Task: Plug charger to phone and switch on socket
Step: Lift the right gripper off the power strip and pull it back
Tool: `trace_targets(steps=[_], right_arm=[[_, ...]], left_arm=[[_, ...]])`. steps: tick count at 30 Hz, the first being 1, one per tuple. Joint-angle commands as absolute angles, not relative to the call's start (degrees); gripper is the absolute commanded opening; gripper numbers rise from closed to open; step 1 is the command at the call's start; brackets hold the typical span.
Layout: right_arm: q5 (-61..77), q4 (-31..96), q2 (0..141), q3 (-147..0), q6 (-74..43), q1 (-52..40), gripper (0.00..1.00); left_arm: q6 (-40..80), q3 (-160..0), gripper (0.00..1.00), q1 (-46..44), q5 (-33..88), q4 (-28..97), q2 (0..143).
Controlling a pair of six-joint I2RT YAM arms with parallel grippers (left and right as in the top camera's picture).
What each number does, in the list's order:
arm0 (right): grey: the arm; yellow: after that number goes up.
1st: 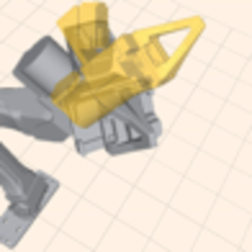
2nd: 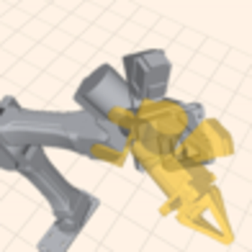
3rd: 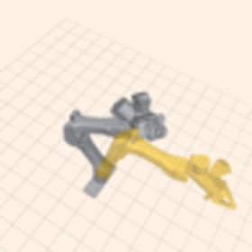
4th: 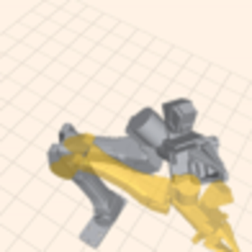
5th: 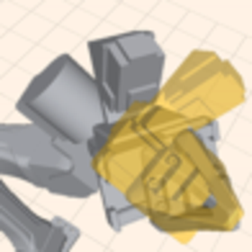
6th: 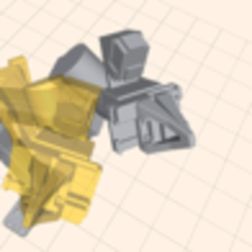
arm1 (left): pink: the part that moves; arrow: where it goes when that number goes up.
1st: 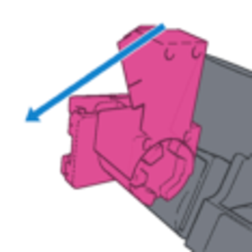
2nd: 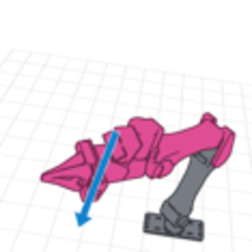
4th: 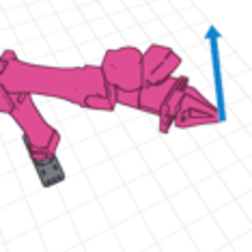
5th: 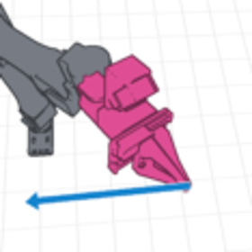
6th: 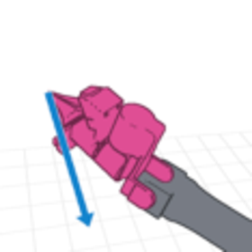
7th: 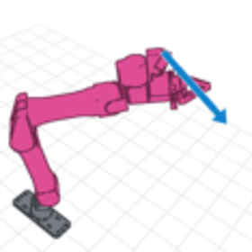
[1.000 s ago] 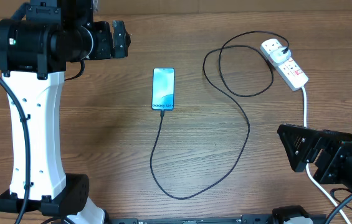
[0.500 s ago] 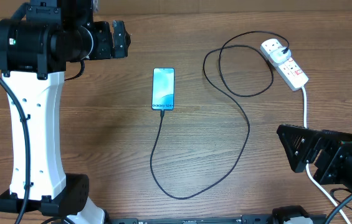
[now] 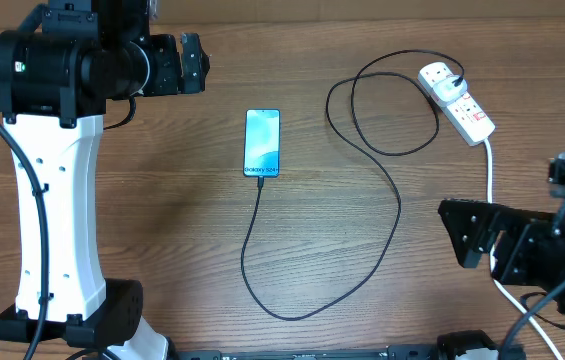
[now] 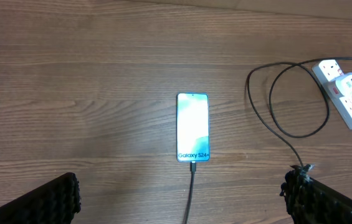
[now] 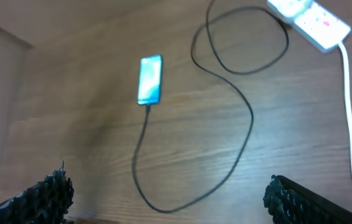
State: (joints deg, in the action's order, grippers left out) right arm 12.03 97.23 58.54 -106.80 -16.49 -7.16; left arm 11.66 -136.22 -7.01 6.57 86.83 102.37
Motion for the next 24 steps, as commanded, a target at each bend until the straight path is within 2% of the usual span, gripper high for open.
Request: trace_targets(steps=[1,16,24], right_arm=[[10.8,96.9,58.2,-103.4,-16.0,-7.4,1.0],[6.7,80.3,40.6,-78.4,-16.0,-7.4,1.0],[6.5,63.0,29.9,-60.6,-14.7,-7.3,1.0]], left_arm=[[11.8,-136.2,1.0,-6.8,5.7,86.8,102.8],[11.8,-136.2,1.0,-6.8,5.8,86.7,102.8],[11.8,-136.2,1.0,-6.8,5.8,86.8,102.8]])
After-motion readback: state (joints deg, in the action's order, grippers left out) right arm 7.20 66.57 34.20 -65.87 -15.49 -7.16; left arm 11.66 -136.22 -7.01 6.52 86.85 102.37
